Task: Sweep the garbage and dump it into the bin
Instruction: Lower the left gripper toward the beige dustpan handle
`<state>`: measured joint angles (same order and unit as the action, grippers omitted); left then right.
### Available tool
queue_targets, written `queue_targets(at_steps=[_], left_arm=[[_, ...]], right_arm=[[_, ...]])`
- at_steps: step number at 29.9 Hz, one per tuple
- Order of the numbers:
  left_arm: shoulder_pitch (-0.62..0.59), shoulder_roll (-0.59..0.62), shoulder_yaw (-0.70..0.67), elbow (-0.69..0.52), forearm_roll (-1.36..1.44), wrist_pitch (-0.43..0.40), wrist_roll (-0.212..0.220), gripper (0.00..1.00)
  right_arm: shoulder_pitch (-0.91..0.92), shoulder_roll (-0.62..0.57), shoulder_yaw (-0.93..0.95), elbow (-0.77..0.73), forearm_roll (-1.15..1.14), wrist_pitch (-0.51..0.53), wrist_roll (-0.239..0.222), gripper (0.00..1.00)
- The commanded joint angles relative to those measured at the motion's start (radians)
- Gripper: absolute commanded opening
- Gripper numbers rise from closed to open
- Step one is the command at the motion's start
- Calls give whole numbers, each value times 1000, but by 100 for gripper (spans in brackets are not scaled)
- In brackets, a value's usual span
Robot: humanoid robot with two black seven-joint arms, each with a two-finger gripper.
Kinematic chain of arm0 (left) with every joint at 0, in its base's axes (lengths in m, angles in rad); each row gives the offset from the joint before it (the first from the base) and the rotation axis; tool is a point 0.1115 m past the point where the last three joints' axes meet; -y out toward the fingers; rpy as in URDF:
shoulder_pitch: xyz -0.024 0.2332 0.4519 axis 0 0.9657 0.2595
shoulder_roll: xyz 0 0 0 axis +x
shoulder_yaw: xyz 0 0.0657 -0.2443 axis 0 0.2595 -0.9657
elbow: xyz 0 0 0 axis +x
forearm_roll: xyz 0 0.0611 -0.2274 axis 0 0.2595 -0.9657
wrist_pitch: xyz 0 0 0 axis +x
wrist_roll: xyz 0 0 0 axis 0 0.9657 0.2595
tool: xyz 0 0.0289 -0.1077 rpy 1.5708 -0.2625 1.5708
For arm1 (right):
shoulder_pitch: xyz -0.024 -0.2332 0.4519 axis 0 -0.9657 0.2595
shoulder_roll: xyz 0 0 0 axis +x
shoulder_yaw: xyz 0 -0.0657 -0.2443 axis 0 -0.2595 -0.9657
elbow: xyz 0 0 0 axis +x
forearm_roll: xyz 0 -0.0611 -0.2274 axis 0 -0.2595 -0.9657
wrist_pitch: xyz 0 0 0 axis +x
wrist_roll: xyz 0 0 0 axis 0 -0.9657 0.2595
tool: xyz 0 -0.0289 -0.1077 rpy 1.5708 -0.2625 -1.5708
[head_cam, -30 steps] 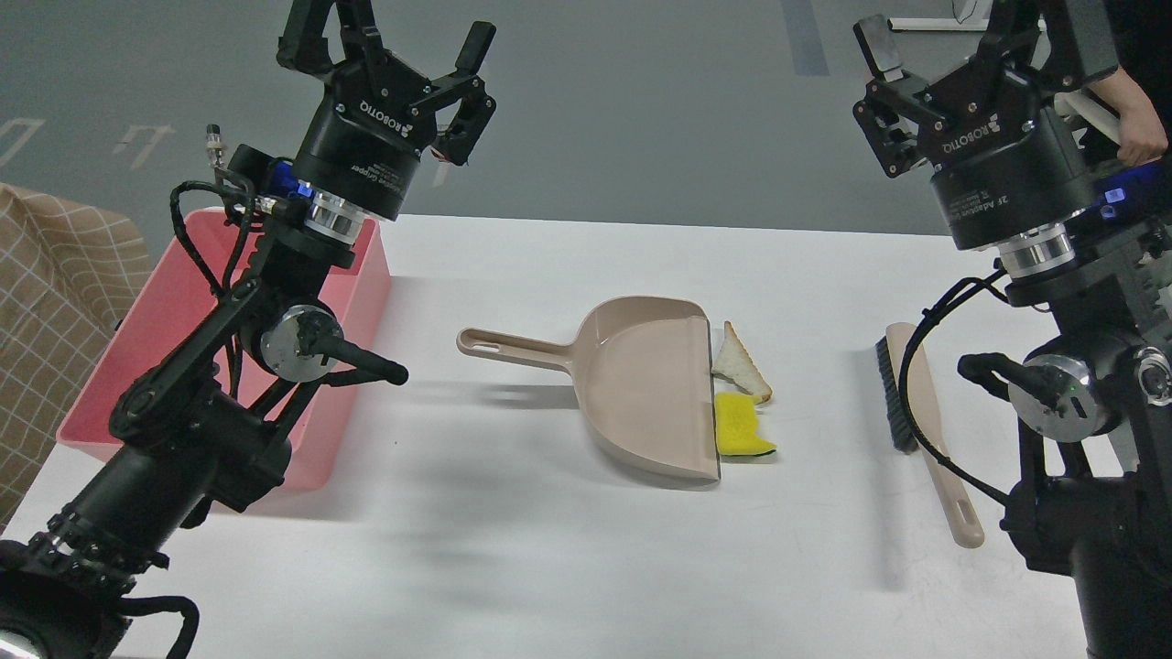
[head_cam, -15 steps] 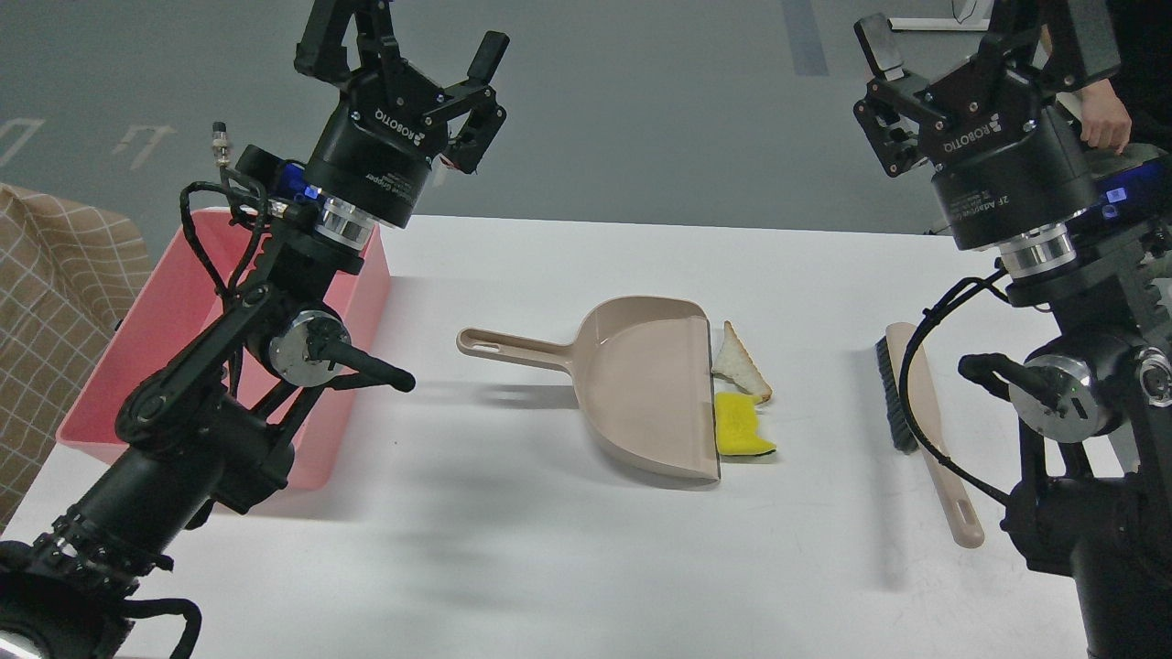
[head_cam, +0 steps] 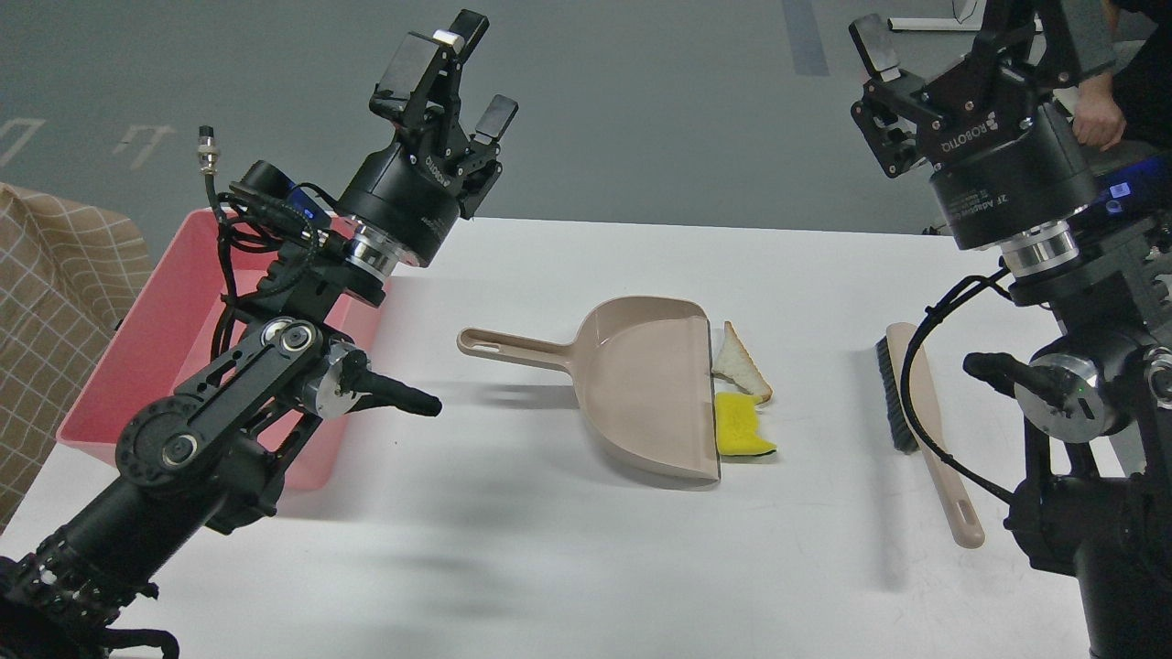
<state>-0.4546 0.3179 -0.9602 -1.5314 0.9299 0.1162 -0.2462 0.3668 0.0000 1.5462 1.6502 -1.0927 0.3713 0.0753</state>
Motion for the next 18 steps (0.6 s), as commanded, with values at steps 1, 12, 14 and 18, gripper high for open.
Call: queue_targets(at_steps=[1, 12, 14, 18], left_arm=[[39, 10, 5, -38, 47, 40, 7, 99], [216, 13, 9, -226, 99, 168, 174, 99], [258, 9, 5, -231, 112, 169, 174, 99], [301, -6, 3, -233, 135, 184, 173, 99]], right_arm=[[0, -6, 0, 3, -1, 0, 0, 100], [0, -25, 8, -6, -1, 0, 3, 100], [0, -23, 9, -7, -1, 0, 4, 100], [1, -23, 11, -10, -1, 0, 4, 100]])
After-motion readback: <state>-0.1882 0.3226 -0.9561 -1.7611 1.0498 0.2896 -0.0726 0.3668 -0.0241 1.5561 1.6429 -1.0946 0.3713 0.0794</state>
